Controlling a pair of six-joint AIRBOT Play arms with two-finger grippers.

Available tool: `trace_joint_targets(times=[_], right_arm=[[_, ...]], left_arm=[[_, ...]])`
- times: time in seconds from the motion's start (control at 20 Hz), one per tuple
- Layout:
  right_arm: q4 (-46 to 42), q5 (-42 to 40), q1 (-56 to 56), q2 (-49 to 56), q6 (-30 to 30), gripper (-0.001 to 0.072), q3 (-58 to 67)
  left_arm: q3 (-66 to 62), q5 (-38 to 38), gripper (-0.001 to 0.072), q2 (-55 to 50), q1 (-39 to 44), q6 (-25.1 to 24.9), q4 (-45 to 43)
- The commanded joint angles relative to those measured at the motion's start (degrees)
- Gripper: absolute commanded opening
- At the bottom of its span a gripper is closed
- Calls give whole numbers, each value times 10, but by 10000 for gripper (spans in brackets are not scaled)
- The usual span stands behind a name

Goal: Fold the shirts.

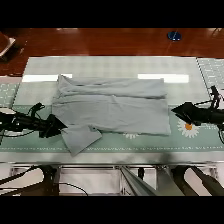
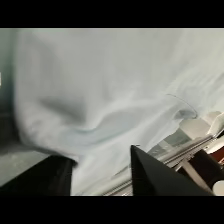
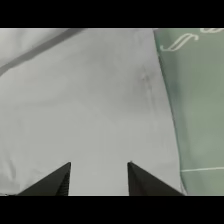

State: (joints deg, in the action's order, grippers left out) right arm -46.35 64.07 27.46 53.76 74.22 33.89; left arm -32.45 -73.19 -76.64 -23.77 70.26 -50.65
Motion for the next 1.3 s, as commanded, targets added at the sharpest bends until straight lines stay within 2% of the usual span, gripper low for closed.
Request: trace_joint_targets(times=[0.0,0.05,0.15,0.25,0.45,0.85,0.9,0.95,1.0,1.1,1.25], right_arm=[[-55,15,64,-1,11,414,17],[-117,40,95,0,35,414,15],[-205,97,115,-1,79,414,-21],[-191,120,108,0,71,414,-79],[-148,85,69,12,57,414,-130],[-4,-85,-37,120,44,403,-102],[4,-87,-57,139,43,309,-88],[4,-79,-70,149,32,112,-72],[4,-64,-76,150,16,29,-54],[-4,-19,-76,141,5,29,-6],[-14,0,-77,141,8,29,72]], left_arm=[[2,10,263,-16,36,-9,-8],[1,-1,89,-16,36,-9,-7],[-4,-18,26,-11,35,-28,-7],[-10,-18,21,-8,35,-31,-3],[-11,-14,21,-8,36,-32,8],[-11,6,20,-8,36,-31,9],[-12,6,20,-8,36,-31,13],[-17,6,20,-8,35,-32,14],[-32,4,21,-8,32,-32,14],[-79,-18,21,-2,18,-38,27],[-161,-23,20,0,17,-35,62]])
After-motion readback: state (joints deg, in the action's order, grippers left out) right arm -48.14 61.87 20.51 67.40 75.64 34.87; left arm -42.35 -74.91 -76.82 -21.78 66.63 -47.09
